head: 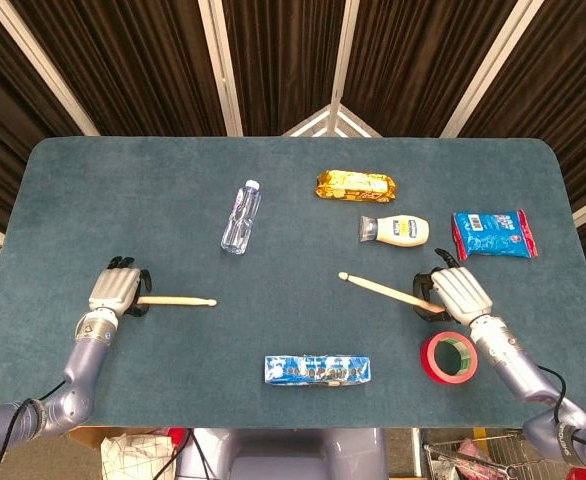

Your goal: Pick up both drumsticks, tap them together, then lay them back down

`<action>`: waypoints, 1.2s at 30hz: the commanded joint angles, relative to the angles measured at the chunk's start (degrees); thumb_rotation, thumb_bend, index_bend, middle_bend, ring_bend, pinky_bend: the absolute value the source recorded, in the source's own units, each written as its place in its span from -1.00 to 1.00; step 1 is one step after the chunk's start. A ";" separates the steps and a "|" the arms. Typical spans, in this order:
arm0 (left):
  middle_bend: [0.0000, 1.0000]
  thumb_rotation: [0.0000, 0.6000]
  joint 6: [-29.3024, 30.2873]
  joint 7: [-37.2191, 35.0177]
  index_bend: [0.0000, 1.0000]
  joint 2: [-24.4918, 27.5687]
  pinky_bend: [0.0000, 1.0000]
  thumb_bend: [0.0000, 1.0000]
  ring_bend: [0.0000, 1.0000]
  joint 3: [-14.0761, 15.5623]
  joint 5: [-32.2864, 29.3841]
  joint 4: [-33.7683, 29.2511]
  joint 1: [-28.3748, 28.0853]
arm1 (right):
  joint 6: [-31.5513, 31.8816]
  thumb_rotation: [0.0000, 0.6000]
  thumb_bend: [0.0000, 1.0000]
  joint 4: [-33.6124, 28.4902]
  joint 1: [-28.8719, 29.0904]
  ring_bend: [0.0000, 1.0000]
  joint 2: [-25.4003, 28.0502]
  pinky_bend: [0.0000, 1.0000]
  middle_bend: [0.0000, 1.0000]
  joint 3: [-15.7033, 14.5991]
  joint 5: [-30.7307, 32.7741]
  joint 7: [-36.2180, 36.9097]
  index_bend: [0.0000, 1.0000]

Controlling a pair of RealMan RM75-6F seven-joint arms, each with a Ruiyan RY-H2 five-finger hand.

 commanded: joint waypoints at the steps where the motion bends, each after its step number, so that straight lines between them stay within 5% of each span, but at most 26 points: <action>1: 0.06 1.00 0.70 -1.32 -0.06 1.43 -1.00 -0.20 -0.82 -1.37 0.36 -2.89 0.01 | -0.05 1.00 -0.08 -0.03 -0.09 -0.08 0.02 -0.97 0.32 0.10 0.19 -0.01 0.62; 19: 0.00 1.00 4.16 -13.73 -0.11 25.75 -1.00 -0.20 -0.85 -6.96 7.42 -31.50 6.06 | -2.53 1.00 -0.08 1.75 0.20 -0.08 -1.07 -0.97 0.32 -0.09 0.82 -1.09 0.62; 26: 0.00 1.00 4.21 -20.23 -0.13 31.27 -1.00 -0.20 -0.85 -7.21 11.11 -32.54 9.22 | 1.54 1.00 -0.08 7.36 0.78 -0.08 -4.20 -0.97 0.32 -2.74 -6.59 -3.34 0.62; 36: 0.00 1.00 2.27 -23.72 -0.14 31.32 -1.00 -0.20 -0.85 -6.75 10.71 -28.90 9.27 | 6.04 1.00 -0.08 14.88 2.54 -0.08 -9.56 -0.97 0.32 -4.72 -13.45 -4.24 0.62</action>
